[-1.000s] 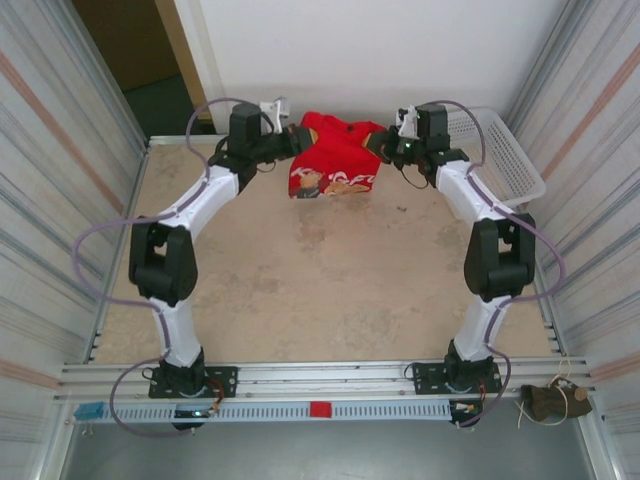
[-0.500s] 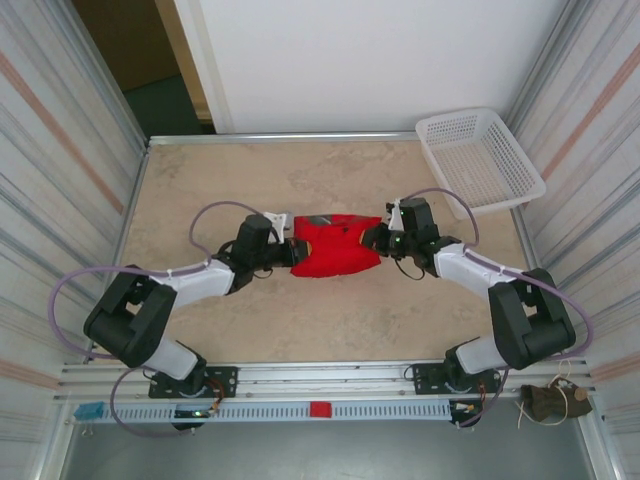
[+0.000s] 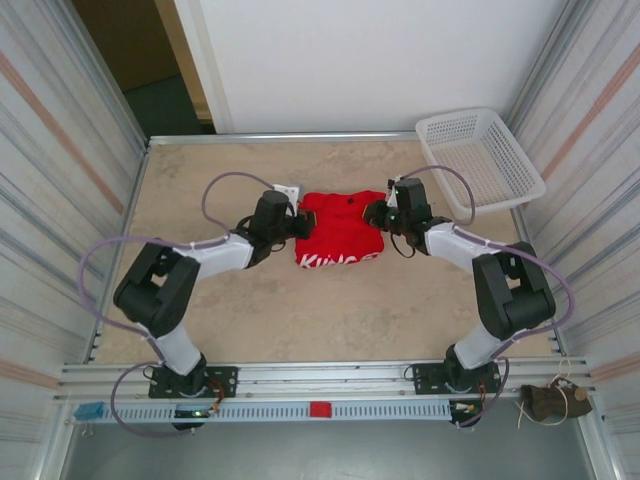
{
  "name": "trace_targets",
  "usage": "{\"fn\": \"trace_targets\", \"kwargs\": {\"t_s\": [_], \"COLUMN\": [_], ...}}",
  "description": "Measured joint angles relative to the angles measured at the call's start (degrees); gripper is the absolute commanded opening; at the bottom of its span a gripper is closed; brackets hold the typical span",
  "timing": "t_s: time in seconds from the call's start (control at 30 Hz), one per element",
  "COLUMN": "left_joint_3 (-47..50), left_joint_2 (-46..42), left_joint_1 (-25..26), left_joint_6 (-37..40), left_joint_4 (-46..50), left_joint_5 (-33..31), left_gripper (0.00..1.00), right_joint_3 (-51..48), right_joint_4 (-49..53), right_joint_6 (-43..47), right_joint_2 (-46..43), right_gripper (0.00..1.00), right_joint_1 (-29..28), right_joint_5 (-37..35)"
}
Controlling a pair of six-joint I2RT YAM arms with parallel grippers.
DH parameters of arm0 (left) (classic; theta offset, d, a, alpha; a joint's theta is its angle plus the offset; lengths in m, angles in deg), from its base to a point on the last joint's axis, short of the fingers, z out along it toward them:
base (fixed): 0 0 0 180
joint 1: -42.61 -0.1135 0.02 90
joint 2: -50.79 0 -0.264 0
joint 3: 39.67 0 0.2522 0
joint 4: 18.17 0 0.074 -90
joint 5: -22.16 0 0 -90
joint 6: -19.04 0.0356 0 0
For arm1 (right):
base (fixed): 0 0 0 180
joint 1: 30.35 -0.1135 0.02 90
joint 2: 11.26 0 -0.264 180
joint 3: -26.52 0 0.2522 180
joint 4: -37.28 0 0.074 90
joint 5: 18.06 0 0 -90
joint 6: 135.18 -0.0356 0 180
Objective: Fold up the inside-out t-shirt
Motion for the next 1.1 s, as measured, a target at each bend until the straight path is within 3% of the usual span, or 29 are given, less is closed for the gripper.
{"fn": "trace_targets", "kwargs": {"t_s": [0.3,0.33,0.4,0.47,0.5,0.6,0.63,0.7,0.8,0.93,1.1], "left_joint_3": [-4.4,-4.8,-5.7,-6.0,-6.0,-6.3,-6.5,-6.6,-6.6,-6.8,-6.0], "left_joint_2": [8.5,9.1,10.3,10.9,11.0,11.0,10.9,10.0,6.1,-3.4,-10.7], "left_joint_1": [-0.7,-0.7,-0.7,-0.8,-0.9,-1.2,-1.5,-2.1,-3.5,-4.7,-1.9], "left_joint_6": [0.9,0.7,0.3,-0.3,-0.5,-0.4,-0.5,-0.2,-0.1,-0.7,-6.7], "left_joint_4": [2.3,2.6,3.4,4.1,4.7,6.3,7.0,8.6,11.5,14.3,10.7], "left_joint_5": [-2.9,-3.5,-4.5,-5.9,-6.5,-7.4,-7.5,-7.7,-7.1,-5.3,0.4], "left_gripper": [0.00,0.00,0.00,0.00,0.10,0.47,0.55,0.65,0.74,0.76,0.75], "right_joint_3": [5.6,7.1,10.0,12.6,13.3,13.1,12.2,9.8,7.0,6.8,6.1], "right_joint_4": [0.7,1.2,2.6,4.2,4.8,5.7,5.9,6.9,9.0,10.1,8.0], "right_joint_6": [0.0,0.0,0.1,0.5,1.0,1.4,1.3,1.0,0.4,-0.7,-3.5], "right_joint_2": [11.2,12.9,15.6,17.4,17.7,16.3,15.0,11.0,3.1,-4.8,-4.5], "right_gripper": [0.00,0.06,0.31,0.48,0.53,0.56,0.57,0.56,0.44,0.20,0.05], "right_joint_1": [0.5,0.7,0.9,1.1,1.4,2.8,3.3,4.3,5.2,3.8,1.2], "right_joint_5": [-1.5,-1.4,-1.1,-1.2,-1.2,-1.2,-1.2,-1.1,-0.2,2.9,7.7]}}
